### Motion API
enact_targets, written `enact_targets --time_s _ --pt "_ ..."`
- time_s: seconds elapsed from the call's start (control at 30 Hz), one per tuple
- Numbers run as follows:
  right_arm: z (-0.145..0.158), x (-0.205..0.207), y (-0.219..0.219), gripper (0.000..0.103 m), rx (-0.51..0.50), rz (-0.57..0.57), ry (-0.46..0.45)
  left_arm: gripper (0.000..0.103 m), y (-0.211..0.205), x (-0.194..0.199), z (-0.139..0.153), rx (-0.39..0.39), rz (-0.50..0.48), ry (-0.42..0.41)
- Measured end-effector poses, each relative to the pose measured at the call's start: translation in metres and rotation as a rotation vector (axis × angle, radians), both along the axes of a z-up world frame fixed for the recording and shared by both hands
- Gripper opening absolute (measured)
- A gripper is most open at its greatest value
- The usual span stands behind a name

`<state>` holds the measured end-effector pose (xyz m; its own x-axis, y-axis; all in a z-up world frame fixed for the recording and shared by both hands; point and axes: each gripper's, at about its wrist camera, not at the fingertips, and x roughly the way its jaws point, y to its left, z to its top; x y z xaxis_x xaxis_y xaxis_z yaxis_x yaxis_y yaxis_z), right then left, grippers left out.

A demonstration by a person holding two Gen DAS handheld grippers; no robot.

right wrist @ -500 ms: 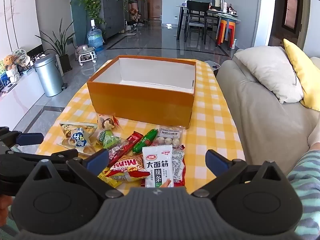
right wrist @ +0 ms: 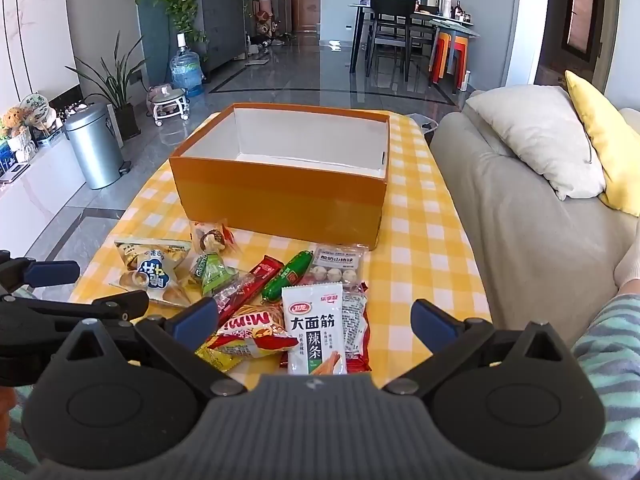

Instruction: Organize snacks

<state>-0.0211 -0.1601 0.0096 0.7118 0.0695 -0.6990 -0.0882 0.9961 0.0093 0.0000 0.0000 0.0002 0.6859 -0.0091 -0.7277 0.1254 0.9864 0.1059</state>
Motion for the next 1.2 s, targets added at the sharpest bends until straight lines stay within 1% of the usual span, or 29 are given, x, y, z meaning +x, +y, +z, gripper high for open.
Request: enact_targets --time_s 0.17,0.23,0.77,1.2 --pt "-0.003 0.002 -0.001 0.099 0.002 -0.005 0.008 0.089 -0.001 0.002 0.002 0.003 -0.004 0.003" --pt "-0.004 0.003 -0.001 0.099 0.002 -0.008 0.014 0.088 -0.002 0.0 -0.002 -0.001 -0.002 0.003" --pt "-0.006 0.006 -0.001 0.099 -0.002 -0.021 0.038 0.089 -0.004 0.001 -0.003 -0.005 0.0 0.006" --pt "-0.008 0.007 -0.001 0.099 -0.002 -0.026 0.051 0.089 -0.012 -0.001 -0.009 -0.006 -0.006 0.015"
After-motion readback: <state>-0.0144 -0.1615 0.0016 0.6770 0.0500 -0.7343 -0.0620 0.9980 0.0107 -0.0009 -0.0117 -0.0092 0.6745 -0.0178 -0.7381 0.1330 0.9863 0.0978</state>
